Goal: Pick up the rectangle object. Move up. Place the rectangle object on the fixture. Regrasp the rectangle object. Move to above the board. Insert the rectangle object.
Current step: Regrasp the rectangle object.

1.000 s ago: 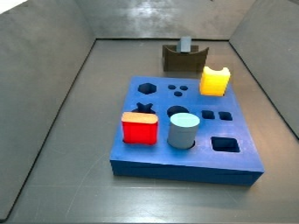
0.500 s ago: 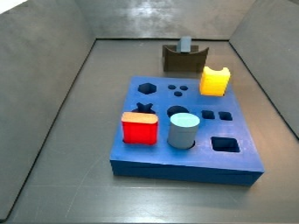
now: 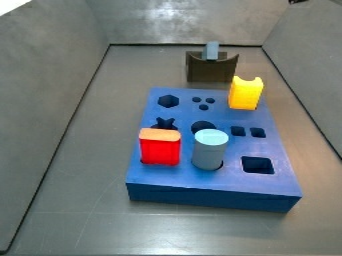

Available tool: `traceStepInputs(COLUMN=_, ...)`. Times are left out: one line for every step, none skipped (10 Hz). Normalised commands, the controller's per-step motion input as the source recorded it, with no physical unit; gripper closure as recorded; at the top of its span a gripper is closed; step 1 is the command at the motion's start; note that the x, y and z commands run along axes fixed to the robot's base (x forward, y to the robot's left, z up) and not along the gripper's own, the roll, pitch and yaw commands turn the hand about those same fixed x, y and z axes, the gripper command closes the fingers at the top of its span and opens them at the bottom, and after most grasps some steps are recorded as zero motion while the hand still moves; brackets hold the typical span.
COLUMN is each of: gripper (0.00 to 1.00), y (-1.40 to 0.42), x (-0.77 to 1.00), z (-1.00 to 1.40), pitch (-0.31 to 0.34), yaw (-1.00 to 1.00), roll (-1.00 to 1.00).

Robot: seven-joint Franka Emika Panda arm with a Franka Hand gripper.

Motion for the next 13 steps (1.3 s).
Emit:
traceStepInputs(gripper=0.0, y=-0.03, x=0.05, z=-0.01, pitch=0.059, yaw=0.04, roll=1.0)
traceStepInputs(gripper=0.0, y=-0.04, x=0.06, z=-0.02, pitch=0.088, yaw=0.05, roll=1.0)
traceStepInputs(gripper=0.0, y=-0.04, x=0.07, z=-0.02, pitch=0.145, yaw=0.08, roll=1.0)
traceStepInputs(gripper=0.0, y=-0.04, x=0.08, z=-0.01, pitch=0.168, yaw=0.08, roll=0.84)
traceStepInputs(gripper=0.0, y=-0.04, x=0.09, z=-0.02, pitch=0.178, yaw=0.09, roll=0.65)
traceStepInputs(gripper=0.0, y=-0.04, x=0.09, z=-0.02, pitch=0.178, yaw=0.12, roll=0.49)
traceStepInputs(gripper=0.0, y=-0.04, x=0.08, z=-0.01, pitch=0.154, yaw=0.14, roll=0.36)
traceStepInputs(gripper=0.0, y=0.07, x=0.03, z=-1.0, pitch=0.089, yaw=0.17, roll=0.28)
traceStepInputs(gripper=0.0, y=0.07, x=0.03, z=-1.0, pitch=0.072, yaw=0.17, roll=0.26)
traceStepInputs(gripper=0.0, y=0.07, x=0.05, z=-1.0, pitch=0.007, yaw=0.17, roll=0.22)
traceStepInputs(gripper=0.0, y=0.06, x=0.05, z=-1.0, pitch=-0.039, yaw=0.16, roll=0.17)
traceStepInputs(gripper=0.0, y=0.06, x=0.06, z=-1.0, pitch=-0.109, yaw=0.14, roll=0.12)
traceStepInputs(gripper=0.0, y=0.06, x=0.07, z=-1.0, pitch=-0.15, yaw=0.12, roll=0.11)
